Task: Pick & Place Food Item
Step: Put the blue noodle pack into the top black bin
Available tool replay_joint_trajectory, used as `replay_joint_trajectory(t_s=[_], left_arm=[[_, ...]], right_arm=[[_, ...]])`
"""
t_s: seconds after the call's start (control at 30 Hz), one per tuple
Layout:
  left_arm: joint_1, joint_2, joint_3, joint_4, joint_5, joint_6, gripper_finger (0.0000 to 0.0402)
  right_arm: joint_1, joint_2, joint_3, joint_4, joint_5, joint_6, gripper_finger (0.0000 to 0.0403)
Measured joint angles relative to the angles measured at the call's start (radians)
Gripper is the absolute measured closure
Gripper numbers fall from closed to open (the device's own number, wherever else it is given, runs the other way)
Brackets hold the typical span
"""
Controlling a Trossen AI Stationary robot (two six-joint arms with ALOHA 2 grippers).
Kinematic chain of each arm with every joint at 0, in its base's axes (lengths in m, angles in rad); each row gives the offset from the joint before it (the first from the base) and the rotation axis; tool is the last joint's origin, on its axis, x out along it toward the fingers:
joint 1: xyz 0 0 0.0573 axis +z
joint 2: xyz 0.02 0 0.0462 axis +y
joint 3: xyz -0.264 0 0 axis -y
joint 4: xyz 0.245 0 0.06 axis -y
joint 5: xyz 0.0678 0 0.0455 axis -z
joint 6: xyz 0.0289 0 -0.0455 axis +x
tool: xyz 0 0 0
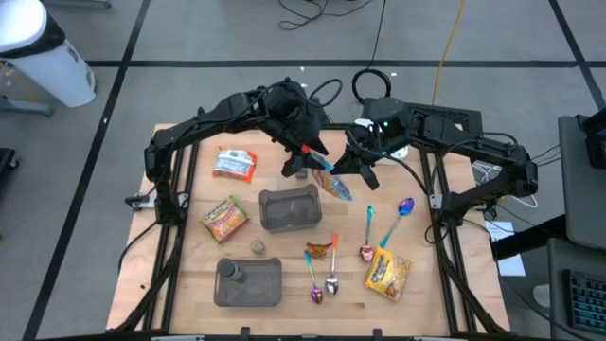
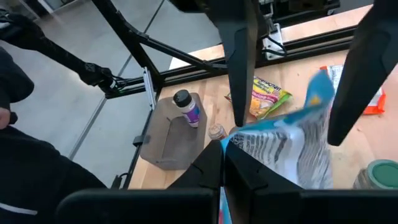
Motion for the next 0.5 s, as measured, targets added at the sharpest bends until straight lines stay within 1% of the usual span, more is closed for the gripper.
replay_joint_trajectory(t_s=[0.1,0.37,0.43,0.5], left_arm=[[0.000,0.000,0.000,-0.015,0.022,-0.001,0.0174],[0.002,0.000,-0.001,-0.059,0.022,-0.002,0.0174],[0.002,0.000,-0.001,-0.062,0.022,-0.004,0.0181],[0.002,0.000,-0.001,-0.062,0.022,-0.008,0.0200]], right_arm=[[0.006,0.000,0.000,0.000,0.000,-0.005,0.0403],[0.006,0.000,0.000,0.030,-0.001,-0.009,0.0403],[0.006,0.000,0.000,0.030,-0.002,-0.009,0.0403],[0.006,0.000,0.000,0.030,-0.017,-0.009,0.0403]])
